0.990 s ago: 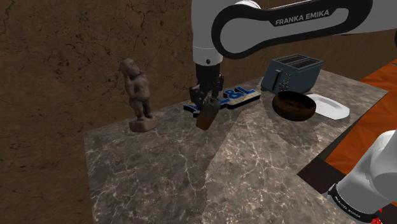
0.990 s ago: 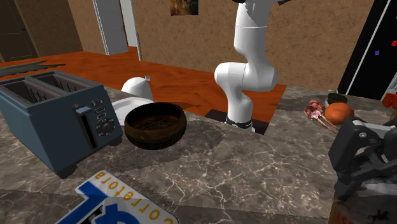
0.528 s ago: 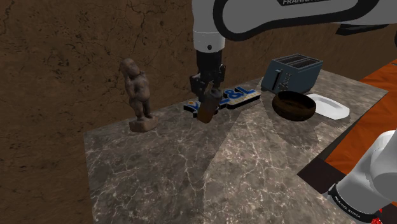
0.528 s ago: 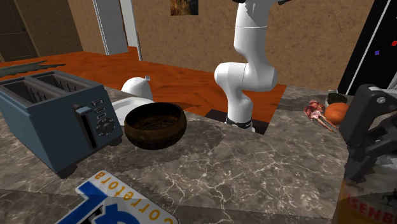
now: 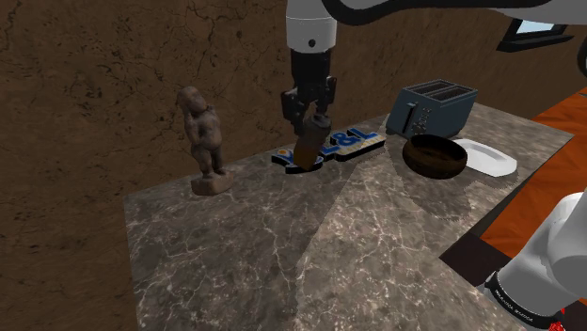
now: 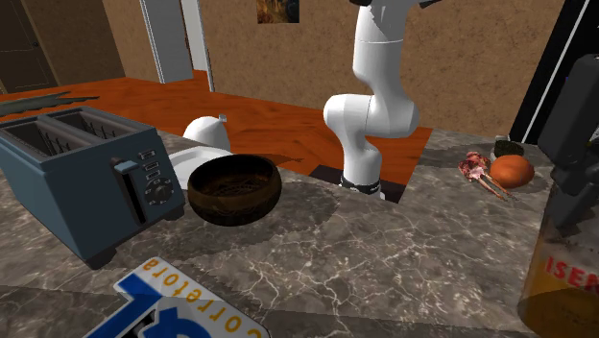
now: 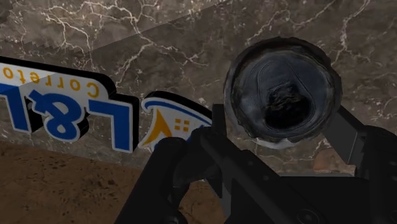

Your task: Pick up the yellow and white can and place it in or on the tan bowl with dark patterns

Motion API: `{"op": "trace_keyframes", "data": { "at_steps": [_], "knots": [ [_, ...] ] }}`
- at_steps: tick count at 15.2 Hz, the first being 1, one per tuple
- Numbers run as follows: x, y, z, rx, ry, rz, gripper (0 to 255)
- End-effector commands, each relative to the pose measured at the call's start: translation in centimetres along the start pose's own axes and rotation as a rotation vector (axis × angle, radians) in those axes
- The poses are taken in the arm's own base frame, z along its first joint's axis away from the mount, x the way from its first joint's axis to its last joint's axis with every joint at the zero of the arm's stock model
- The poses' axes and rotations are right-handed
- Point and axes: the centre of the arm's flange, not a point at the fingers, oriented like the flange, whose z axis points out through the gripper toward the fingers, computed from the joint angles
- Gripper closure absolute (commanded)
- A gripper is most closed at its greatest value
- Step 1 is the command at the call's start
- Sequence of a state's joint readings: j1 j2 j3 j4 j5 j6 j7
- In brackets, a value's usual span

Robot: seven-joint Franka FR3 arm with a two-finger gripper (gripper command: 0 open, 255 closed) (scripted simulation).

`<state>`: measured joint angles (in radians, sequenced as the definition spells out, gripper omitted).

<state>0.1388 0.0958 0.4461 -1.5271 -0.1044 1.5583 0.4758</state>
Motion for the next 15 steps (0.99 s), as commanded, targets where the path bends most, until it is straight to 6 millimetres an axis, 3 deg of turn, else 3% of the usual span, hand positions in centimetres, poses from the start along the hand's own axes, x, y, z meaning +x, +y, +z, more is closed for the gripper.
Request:
{"op": "trace_keyframes", "data": {
  "at_steps": [1,4,15],
  "knots": [
    [0.0,0.1,-1.1,0.000,0.000,0.000,255],
    [0.0,0.2,-2.2,0.000,0.000,0.000,255],
    [-4.9,13.9,-1.9,0.000,0.000,0.000,255]
  ]
}}
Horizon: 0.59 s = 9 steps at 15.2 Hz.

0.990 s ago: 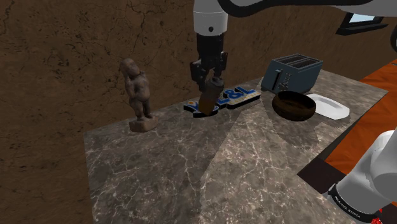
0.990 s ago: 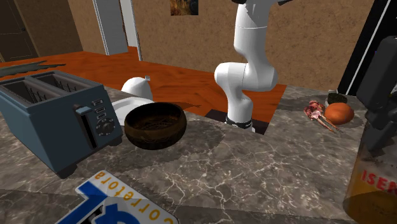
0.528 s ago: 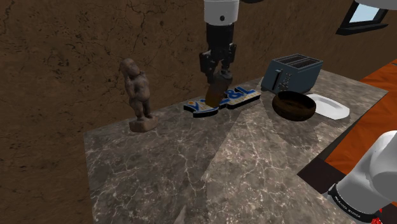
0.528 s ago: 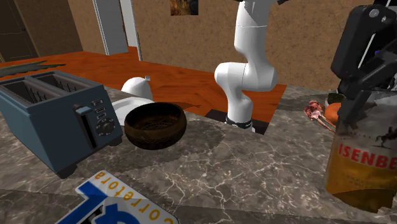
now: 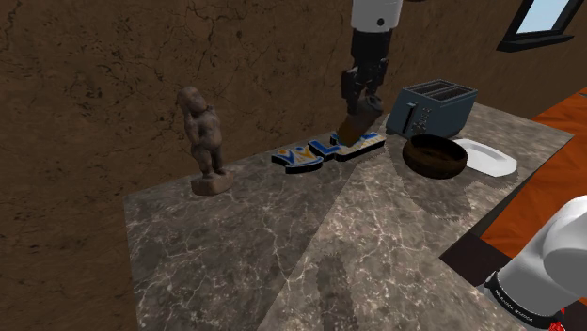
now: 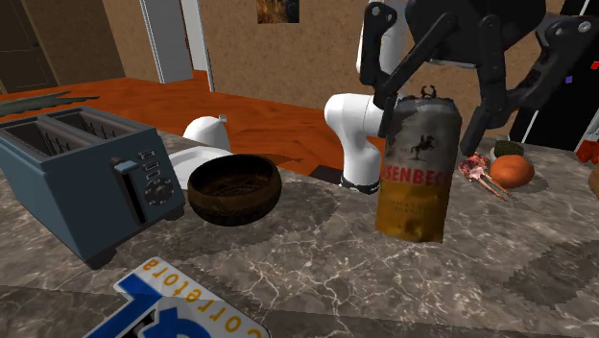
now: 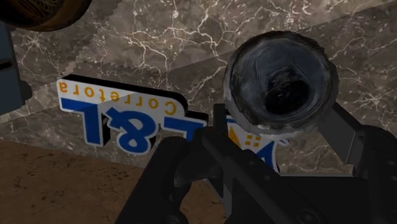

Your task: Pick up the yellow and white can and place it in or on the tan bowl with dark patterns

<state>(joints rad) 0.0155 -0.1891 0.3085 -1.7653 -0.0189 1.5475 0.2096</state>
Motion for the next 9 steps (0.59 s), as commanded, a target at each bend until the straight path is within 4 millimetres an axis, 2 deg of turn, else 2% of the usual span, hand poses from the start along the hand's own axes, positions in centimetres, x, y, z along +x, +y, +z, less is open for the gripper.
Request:
{"op": "trace_keyframes", "data": {
  "at_steps": [1,9],
  "knots": [
    [-0.7,2.2,0.0,0.001,0.000,-0.002,255],
    [-4.3,12.2,0.3,0.001,0.000,-0.002,255]
  ]
}}
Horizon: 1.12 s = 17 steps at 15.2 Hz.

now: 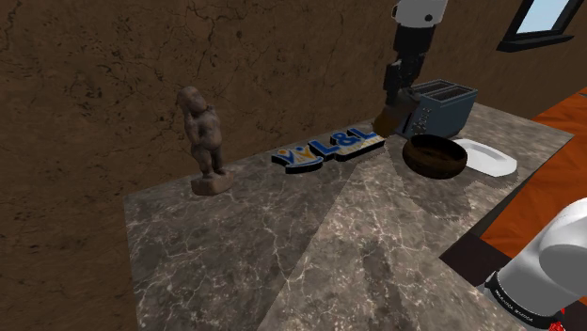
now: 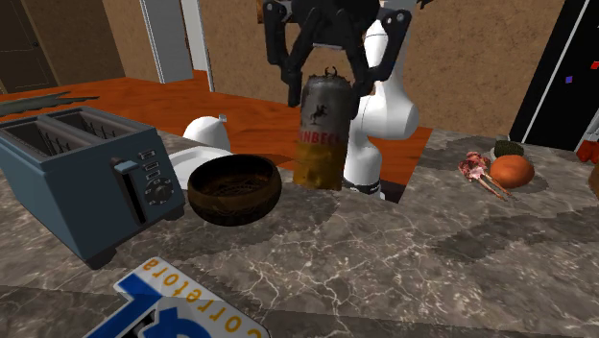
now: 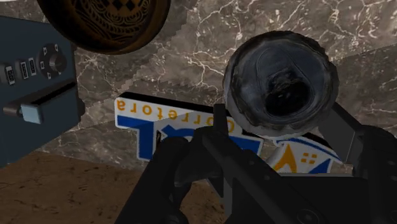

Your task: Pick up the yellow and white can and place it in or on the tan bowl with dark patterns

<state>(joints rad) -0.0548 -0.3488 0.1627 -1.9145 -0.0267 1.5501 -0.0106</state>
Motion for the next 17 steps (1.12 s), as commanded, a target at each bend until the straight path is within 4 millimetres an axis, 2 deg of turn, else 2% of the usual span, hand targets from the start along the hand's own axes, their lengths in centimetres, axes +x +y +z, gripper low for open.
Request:
{"op": "trace_keyframes", "data": {
  "at_steps": [1,15,16,17],
  "knots": [
    [-0.8,2.6,0.1,0.000,0.000,-0.002,255],
    [-7.0,20.0,0.5,0.000,0.000,-0.002,255],
    [-7.6,21.8,0.5,0.000,0.000,-0.002,255],
    [-7.6,21.7,1.1,0.000,0.000,-0.002,255]
  ]
}}
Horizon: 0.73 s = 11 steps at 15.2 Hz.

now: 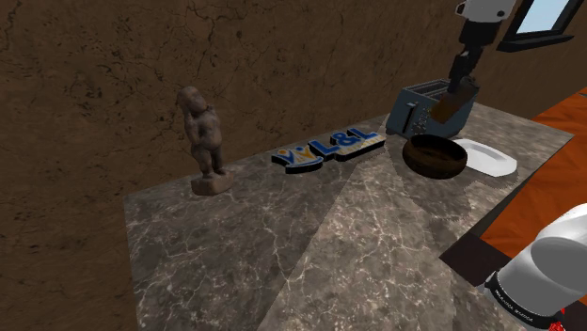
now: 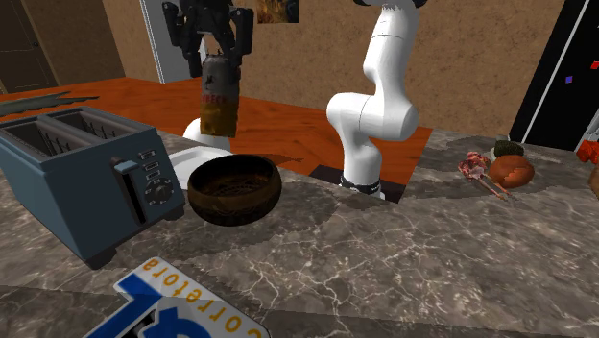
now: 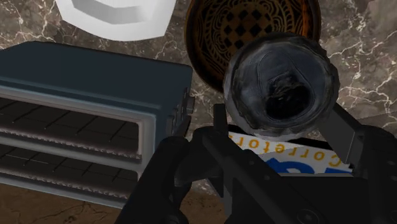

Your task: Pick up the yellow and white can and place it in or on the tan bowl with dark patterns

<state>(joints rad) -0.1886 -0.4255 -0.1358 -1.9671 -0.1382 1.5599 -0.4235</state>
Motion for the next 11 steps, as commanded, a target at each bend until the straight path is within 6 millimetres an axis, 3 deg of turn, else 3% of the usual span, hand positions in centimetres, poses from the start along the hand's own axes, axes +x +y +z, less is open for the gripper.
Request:
{"op": "trace_keyframes", "data": {
  "at_steps": [1,11],
  "knots": [
    [-0.3,0.8,0.7,-0.001,0.000,-0.002,255],
    [-0.2,0.4,5.9,-0.001,0.000,-0.002,255]
  ]
}}
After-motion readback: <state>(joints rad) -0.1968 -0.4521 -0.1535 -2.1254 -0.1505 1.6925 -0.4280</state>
